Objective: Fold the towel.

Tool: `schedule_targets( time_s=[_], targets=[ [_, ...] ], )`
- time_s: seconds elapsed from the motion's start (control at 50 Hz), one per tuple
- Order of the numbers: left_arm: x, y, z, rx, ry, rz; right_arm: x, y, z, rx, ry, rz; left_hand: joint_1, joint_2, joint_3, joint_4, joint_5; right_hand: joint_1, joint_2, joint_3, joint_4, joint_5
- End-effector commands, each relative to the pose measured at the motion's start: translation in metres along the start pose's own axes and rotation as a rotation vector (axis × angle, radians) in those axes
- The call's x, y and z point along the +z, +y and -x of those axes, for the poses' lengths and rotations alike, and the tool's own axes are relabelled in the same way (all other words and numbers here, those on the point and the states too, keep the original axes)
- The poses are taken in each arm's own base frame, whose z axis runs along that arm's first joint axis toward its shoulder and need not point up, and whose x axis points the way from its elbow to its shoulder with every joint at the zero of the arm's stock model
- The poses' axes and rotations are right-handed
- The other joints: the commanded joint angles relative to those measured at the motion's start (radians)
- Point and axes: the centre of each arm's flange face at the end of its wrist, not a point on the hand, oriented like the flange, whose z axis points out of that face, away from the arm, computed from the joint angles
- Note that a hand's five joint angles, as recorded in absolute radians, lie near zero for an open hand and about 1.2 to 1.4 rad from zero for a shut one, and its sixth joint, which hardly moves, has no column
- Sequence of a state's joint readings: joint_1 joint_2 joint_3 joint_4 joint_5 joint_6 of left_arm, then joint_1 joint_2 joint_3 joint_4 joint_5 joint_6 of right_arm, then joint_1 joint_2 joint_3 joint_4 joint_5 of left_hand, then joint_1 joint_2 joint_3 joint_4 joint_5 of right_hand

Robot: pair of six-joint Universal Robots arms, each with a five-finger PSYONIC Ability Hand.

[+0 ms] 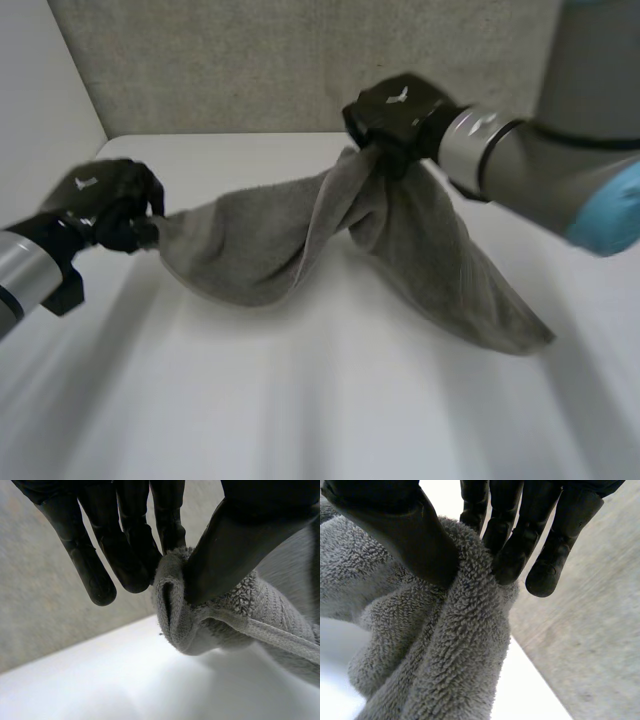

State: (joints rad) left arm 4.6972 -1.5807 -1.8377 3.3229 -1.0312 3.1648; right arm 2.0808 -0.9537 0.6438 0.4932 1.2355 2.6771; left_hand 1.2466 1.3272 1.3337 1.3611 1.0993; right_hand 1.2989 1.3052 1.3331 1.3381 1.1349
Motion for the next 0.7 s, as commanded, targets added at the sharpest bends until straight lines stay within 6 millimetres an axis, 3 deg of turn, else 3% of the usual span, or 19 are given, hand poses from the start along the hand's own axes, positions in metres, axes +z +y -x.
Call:
schedule_targets(
  time_s=[0.02,0.06,0.1,0.2,0.32,0.4,0.48,0.52,0.54,0.58,0.6,0.64,0.66,0.68,0.7],
  targets=[
    [-0.007,-0.045,0.019,0.030,-0.065,-0.113,-0.056,-0.039,-0.040,-0.017,0.092,-0.011,0.150,0.069,0.063,0.035,0.122,0.097,0.091,0.063,0.058,0.087],
    [-0.012,-0.063,0.027,-0.003,-0.094,-0.154,-0.067,-0.045,-0.042,-0.015,0.083,-0.010,0.150,0.069,0.063,0.035,0.122,0.097,0.091,0.063,0.058,0.087],
    [-0.014,-0.067,0.027,-0.031,-0.085,-0.165,-0.078,-0.047,-0.043,-0.008,0.056,0.007,0.150,0.069,0.063,0.035,0.122,0.097,0.091,0.063,0.058,0.087],
    [-0.015,-0.064,0.015,-0.113,0.015,-0.145,-0.095,-0.024,-0.038,0.024,-0.106,0.151,0.150,0.069,0.063,0.035,0.122,0.097,0.091,0.063,0.058,0.087],
    [-0.015,-0.051,0.011,-0.147,0.051,-0.107,-0.095,-0.005,-0.028,-0.008,-0.189,0.228,0.150,0.069,0.063,0.035,0.122,0.097,0.091,0.063,0.058,0.087],
    [-0.001,-0.033,0.008,-0.189,0.079,-0.046,-0.081,0.014,-0.028,-0.036,-0.222,0.262,0.150,0.069,0.063,0.035,0.122,0.097,0.091,0.063,0.058,0.087],
    [0.016,-0.033,0.006,-0.183,0.095,-0.043,-0.065,0.014,-0.038,-0.068,-0.179,0.223,0.150,0.069,0.063,0.035,0.122,0.097,0.091,0.063,0.058,0.087],
    [0.036,-0.047,0.014,-0.156,0.058,-0.089,-0.039,0.003,-0.050,-0.121,-0.083,0.120,0.150,0.069,0.063,0.035,0.122,0.097,0.091,0.063,0.058,0.087],
    [0.036,-0.047,0.014,-0.156,0.057,-0.089,-0.039,0.003,-0.050,-0.122,-0.083,0.119,0.150,0.069,0.063,0.035,0.122,0.097,0.091,0.063,0.058,0.087],
    [0.060,-0.082,0.027,-0.110,-0.009,-0.199,-0.019,-0.035,-0.063,-0.163,0.074,-0.085,0.150,0.069,0.063,0.035,0.122,0.097,0.091,0.063,0.058,0.087],
    [0.060,-0.082,0.027,-0.110,-0.010,-0.199,-0.019,-0.036,-0.063,-0.163,0.075,-0.086,0.150,0.069,0.063,0.035,0.122,0.097,0.091,0.063,0.058,0.087],
    [0.074,-0.132,0.037,-0.065,-0.089,-0.365,-0.019,-0.088,-0.085,-0.150,0.258,-0.362,0.150,0.069,0.063,0.035,0.122,0.097,0.091,0.063,0.058,0.087],
    [0.074,-0.133,0.037,-0.065,-0.089,-0.366,-0.019,-0.088,-0.085,-0.150,0.258,-0.364,0.150,0.069,0.063,0.035,0.122,0.097,0.091,0.063,0.058,0.087],
    [0.074,-0.157,0.039,-0.061,-0.120,-0.450,-0.026,-0.109,-0.098,-0.102,0.328,-0.492,0.150,0.069,0.063,0.035,0.122,0.097,0.091,0.063,0.058,0.087],
    [0.074,-0.157,0.039,-0.061,-0.120,-0.451,-0.026,-0.110,-0.099,-0.101,0.329,-0.493,0.150,0.069,0.063,0.035,0.122,0.097,0.091,0.063,0.058,0.087]
  ],
)
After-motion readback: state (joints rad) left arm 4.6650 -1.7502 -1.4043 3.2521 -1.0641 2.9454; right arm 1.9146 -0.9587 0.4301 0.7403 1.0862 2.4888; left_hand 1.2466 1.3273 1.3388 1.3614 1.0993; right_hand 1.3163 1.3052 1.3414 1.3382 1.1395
